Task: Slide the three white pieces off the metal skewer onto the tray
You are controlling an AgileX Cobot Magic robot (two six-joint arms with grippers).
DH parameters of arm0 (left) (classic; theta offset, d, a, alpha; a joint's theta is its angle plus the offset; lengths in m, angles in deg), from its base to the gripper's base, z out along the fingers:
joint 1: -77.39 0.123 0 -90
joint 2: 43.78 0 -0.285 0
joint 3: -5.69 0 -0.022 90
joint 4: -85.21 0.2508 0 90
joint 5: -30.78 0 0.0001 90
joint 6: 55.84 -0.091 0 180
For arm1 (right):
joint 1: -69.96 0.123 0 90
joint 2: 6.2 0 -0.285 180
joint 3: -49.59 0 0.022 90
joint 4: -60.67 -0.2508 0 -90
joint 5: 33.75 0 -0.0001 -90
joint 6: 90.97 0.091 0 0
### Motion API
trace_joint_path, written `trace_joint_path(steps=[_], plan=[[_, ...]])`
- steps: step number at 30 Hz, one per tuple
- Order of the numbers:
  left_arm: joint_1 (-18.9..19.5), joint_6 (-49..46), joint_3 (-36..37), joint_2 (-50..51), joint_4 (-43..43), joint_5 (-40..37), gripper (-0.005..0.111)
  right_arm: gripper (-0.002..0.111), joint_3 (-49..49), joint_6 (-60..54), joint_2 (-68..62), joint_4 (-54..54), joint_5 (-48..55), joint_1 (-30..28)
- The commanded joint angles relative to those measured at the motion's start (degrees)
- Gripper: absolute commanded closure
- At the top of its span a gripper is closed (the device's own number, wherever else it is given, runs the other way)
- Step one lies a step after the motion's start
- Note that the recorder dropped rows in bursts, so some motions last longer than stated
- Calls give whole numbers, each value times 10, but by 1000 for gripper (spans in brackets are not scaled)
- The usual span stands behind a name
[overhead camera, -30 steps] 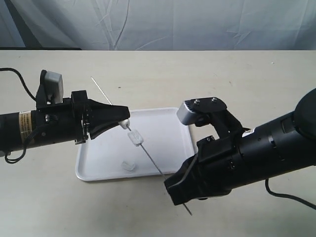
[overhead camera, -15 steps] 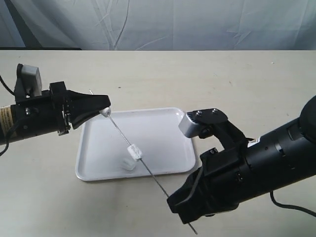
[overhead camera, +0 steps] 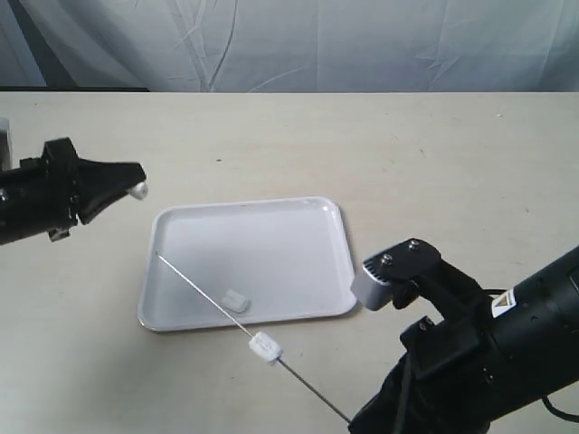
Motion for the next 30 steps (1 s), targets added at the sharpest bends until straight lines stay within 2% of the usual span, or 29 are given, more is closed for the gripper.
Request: trace_joint_path(steps=[1,5,8,10,12,15,18,20,21,23,25,30], plan=[[-8,-3,-1,-3,108,-133,107,109,2,24,8,-2,-62,-1],[-51,-9,-1,-3,105,-183,107,109,2,88,8,-3,-113,-1],[-110,-76,-1,9,30,-202,105,109,2,98,8,-11,-137,-1],[-145,-121,-1,23,-28,-210,97,109,2,98,8,-17,-137,-1],[-163,-173,-1,37,-90,-211,89,109,2,98,8,-31,-138,-1],[-164,-219,-1,58,-138,-211,82,109,2,98,8,-43,-140,-1],[-162,-205,-1,58,-121,-169,73,109,2,98,8,-44,-160,-1],[-161,-174,-1,53,-100,-95,72,109,2,98,6,-48,-194,-1],[-161,-162,-1,52,-81,-27,72,109,2,98,4,-56,-219,-1],[-161,-137,-1,52,-55,28,72,109,2,98,-7,-81,-256,-1],[-165,-95,-2,46,-32,28,72,109,2,97,-21,-92,-276,-1],[-168,-80,-2,42,9,28,72,109,-20,86,-54,-97,-285,-1]])
